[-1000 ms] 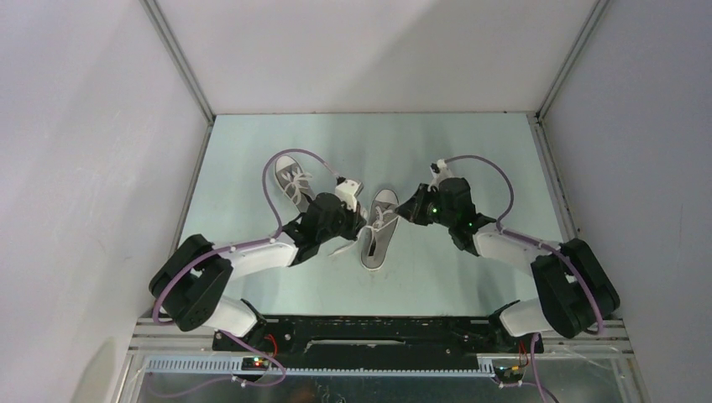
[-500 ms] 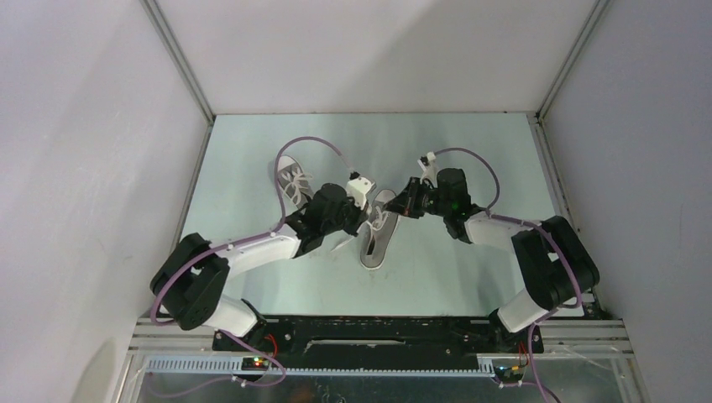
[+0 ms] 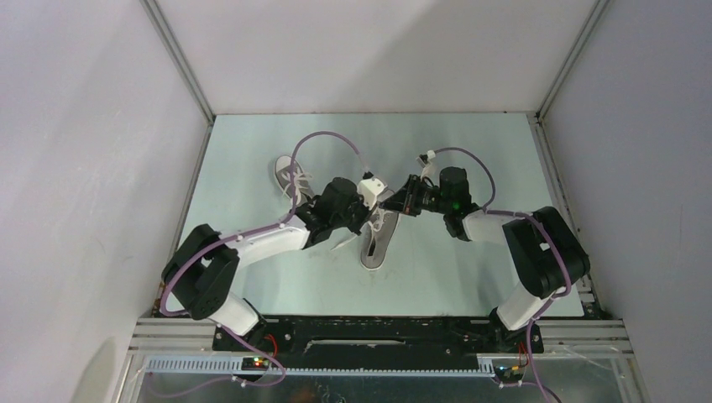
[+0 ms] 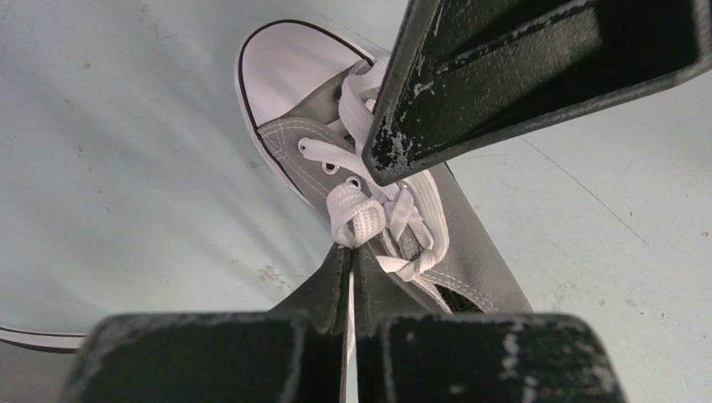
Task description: Tie the shoes
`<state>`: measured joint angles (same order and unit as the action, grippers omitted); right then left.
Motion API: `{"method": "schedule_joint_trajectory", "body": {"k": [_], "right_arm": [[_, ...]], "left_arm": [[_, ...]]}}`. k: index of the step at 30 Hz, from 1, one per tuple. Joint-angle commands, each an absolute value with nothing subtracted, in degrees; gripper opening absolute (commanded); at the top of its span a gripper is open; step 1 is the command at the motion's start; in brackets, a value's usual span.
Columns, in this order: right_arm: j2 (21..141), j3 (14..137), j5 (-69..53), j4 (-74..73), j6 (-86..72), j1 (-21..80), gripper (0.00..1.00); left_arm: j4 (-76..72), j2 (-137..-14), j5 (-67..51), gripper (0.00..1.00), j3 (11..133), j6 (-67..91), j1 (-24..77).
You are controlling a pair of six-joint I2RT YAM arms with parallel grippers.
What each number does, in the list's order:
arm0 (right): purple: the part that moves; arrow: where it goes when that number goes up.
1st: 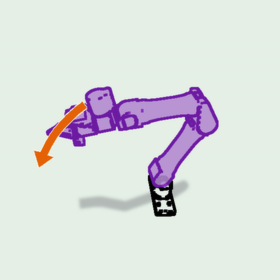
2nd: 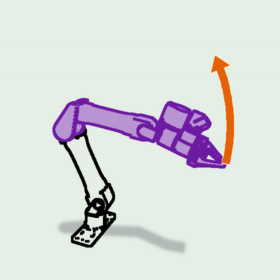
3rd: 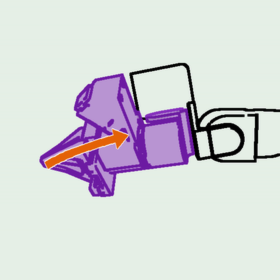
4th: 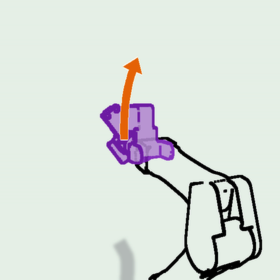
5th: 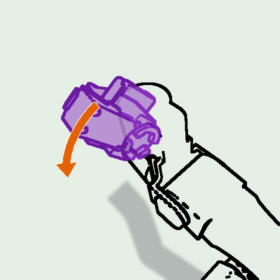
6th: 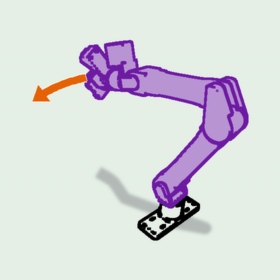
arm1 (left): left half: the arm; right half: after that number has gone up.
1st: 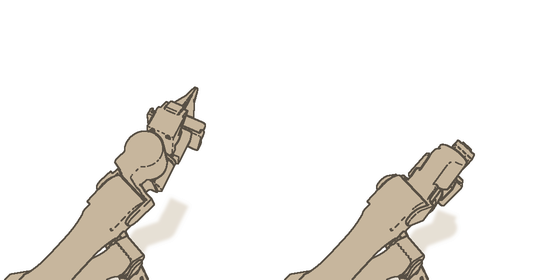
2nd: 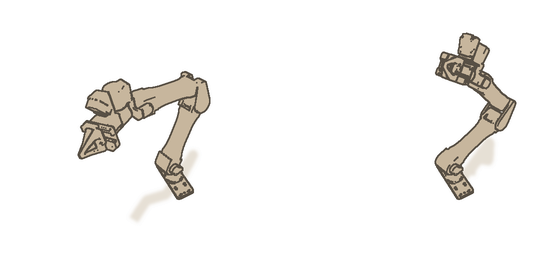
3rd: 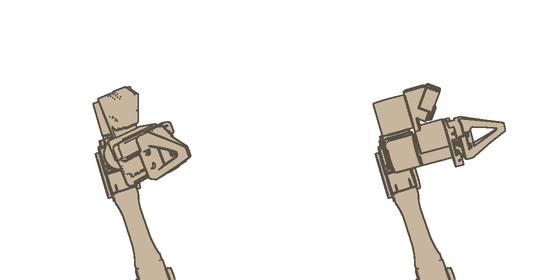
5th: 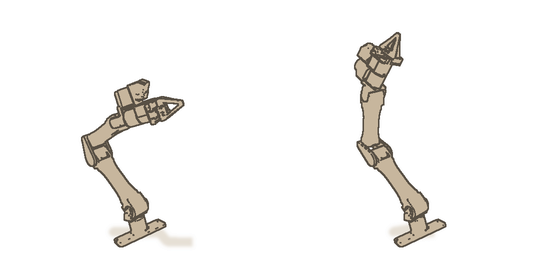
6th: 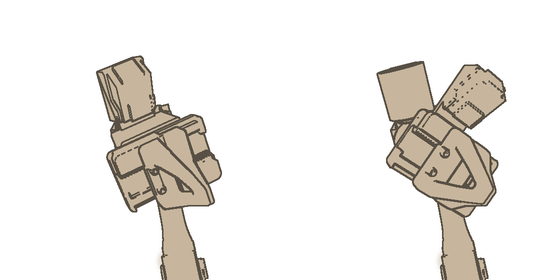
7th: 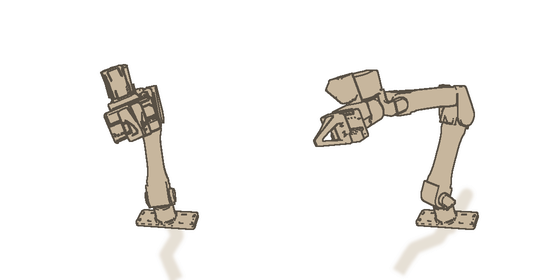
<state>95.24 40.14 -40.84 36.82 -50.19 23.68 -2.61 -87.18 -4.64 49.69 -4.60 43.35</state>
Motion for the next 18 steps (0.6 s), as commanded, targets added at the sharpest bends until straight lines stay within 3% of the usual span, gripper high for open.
{"method": "schedule_joint_trajectory", "body": {"k": [1,13,18], "right_arm": [[96.45,40.69,-44.04,43.94,-52.79,23.27,0.13],[97.96,40.17,-43.46,44.47,-54.09,23.61,0.32],[98.74,40.17,-42.92,44.34,-53.88,24.16,0.34]], "left_arm": [[-1.00,-88.00,-6.47,0.00,52.52,-5.85,43.68],[-0.37,-89.27,-6.50,0.00,54.08,-6.63,44.70],[1.25,-89.57,-6.70,0.00,55.21,-6.74,45.24]]}}
